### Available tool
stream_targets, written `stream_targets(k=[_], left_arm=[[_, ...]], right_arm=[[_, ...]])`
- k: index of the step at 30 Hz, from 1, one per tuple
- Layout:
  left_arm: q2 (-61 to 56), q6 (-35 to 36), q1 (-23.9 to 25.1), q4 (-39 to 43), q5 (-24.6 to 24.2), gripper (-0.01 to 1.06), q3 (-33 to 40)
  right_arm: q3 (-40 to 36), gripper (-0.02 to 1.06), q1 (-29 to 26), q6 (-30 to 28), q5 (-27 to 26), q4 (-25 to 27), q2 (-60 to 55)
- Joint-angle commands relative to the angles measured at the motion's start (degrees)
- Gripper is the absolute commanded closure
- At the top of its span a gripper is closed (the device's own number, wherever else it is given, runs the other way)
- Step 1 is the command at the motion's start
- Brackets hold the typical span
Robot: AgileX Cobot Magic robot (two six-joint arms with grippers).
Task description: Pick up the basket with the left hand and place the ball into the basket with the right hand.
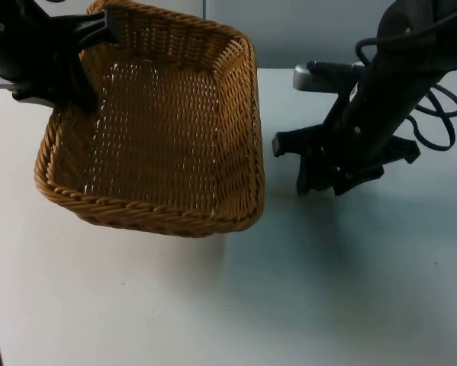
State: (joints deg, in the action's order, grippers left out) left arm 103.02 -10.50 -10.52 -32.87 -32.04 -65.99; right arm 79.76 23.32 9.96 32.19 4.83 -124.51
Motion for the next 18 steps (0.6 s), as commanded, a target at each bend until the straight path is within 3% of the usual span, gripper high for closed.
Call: stream_targets(k=[1,8,12,14,17,18], left_arm=[[-0.57,0.08,0.09,-0.85,0.84,1.05,0.08],[-0.57,0.08,0.09,-0.85,0.84,1.05,0.08],[-0.57,0.08,0.09,-0.85,0.84,1.05,0.08],[-0.57,0.08,0.09,-0.85,0.84,1.05,0.08],[-0.57,0.08,0.09,-0.90,0.95,1.05,0.08],[-0.57,0.08,0.09,-0.90,0.95,1.05,0.08]], right_arm=[[1.21,1.05,-0.14,0.23,-0.63,-2.45,1.93],[8.46,1.05,-0.14,2.64,3.32,-9.66,7.28],[13.08,1.05,-0.14,2.64,6.13,-10.57,9.49],[14.68,1.05,-0.14,2.37,7.16,-9.98,10.18],[17.82,1.05,0.55,-6.61,11.60,0.87,11.16],[17.82,1.05,0.55,-6.61,11.60,0.87,11.16]])
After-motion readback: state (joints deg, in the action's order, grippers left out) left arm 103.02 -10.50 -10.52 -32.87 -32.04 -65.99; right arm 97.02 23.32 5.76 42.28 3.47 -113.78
